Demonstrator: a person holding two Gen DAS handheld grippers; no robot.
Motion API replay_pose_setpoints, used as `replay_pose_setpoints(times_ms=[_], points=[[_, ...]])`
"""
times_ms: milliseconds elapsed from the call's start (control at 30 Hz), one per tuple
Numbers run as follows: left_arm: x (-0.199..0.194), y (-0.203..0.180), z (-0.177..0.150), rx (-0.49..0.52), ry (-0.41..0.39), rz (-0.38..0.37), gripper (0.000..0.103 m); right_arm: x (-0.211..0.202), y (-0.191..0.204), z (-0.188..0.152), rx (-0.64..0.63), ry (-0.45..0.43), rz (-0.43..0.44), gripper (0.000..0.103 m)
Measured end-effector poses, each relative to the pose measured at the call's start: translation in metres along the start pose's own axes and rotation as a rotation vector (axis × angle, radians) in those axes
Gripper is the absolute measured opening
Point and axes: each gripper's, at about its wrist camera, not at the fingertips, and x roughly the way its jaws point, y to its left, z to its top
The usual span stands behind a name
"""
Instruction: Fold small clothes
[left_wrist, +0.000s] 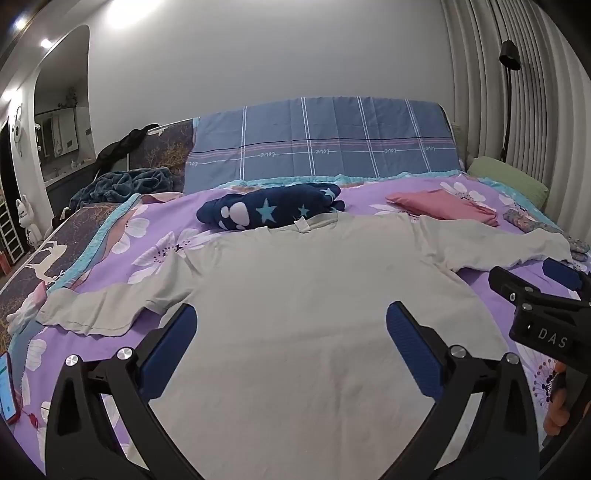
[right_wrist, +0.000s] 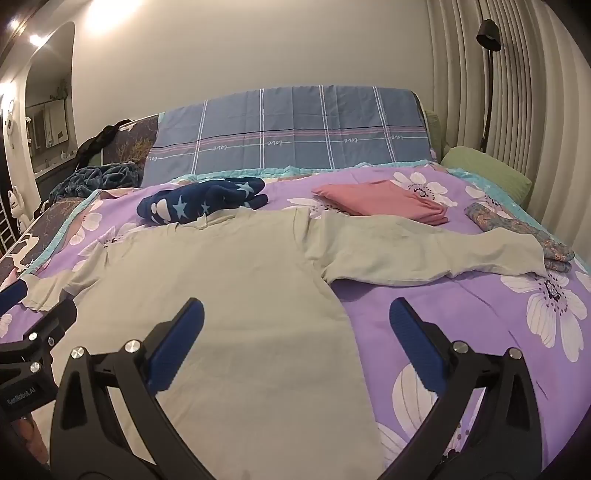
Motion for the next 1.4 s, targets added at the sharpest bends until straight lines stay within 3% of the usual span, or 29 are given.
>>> replay_pose_setpoints(times_ms=[300, 1400], points=[[0.013, 0.000, -0.005, -0.012, 0.045, -0.009, 0.102, 0.000, -0.007, 0.001, 0.025, 0.015, -0.023, 0.101], [0.018, -0.006, -0.006, -0.028, 0.066, -0.049, 0.102, 0.011, -0.018, -0.005, 0.048, 0.059, -0.048, 0.101]])
